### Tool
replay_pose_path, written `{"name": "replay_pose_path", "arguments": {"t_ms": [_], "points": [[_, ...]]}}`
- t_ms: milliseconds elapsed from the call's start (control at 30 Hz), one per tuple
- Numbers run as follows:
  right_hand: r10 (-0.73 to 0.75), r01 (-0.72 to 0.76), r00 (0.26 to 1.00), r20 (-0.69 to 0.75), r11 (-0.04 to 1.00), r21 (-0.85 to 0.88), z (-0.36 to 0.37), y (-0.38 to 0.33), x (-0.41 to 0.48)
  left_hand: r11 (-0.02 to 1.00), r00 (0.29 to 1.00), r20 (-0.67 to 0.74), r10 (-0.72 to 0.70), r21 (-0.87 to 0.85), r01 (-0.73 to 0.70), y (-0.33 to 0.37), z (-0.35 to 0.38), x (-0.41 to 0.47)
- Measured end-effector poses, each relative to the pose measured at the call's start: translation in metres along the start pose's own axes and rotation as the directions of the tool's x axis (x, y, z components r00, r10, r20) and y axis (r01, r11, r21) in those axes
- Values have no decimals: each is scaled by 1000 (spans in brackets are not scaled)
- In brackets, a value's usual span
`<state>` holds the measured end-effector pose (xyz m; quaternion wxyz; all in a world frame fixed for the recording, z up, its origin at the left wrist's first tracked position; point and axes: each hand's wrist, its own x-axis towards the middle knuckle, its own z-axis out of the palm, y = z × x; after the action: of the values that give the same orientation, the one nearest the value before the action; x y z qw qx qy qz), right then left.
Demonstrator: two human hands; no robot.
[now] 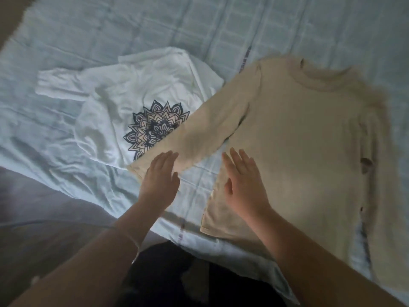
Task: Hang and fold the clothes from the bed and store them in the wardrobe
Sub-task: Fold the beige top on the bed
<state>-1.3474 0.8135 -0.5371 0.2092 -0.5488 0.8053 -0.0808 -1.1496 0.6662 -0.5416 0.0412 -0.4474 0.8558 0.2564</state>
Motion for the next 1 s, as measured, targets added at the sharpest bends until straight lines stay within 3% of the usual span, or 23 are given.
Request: {"name": "replay_pose_path", "arguments": {"t_ms": [133, 233, 400, 467, 567, 667, 767, 1000], "points": [[-100, 101, 994, 30, 994, -34, 22, -48, 43, 953, 943, -137, -303, -57, 298, -63, -14, 9], [-132, 134, 989, 72, 991, -24, 43, -82, 64, 912, 912, -30, -408, -66, 406, -103, -17, 17], [-127, 133, 988, 89, 989, -59, 72, -120, 86, 926, 918, 236, -317, -133, 354, -134, -32, 37], [-74, 80, 994, 82, 994, -75, 77, -130, 91, 896, 913, 332, -238, -287, 339, -139, -49, 43], [-5, 10, 999, 45, 995, -101, 71, -154, 102, 737, 923, 370, -102, -595, 320, -146, -87, 45], [21, -24, 999, -47, 997, -70, 55, -187, 124, 480, 953, 303, 1, -836, 265, -157, -120, 50], [98, -101, 986, -136, 995, -21, 45, -219, 153, 320, 971, 231, -67, -917, 240, -169, -141, 66], [188, -199, 973, -134, 977, -77, 75, -252, 225, 248, 943, 211, -256, -929, 275, -204, -140, 124]]}}
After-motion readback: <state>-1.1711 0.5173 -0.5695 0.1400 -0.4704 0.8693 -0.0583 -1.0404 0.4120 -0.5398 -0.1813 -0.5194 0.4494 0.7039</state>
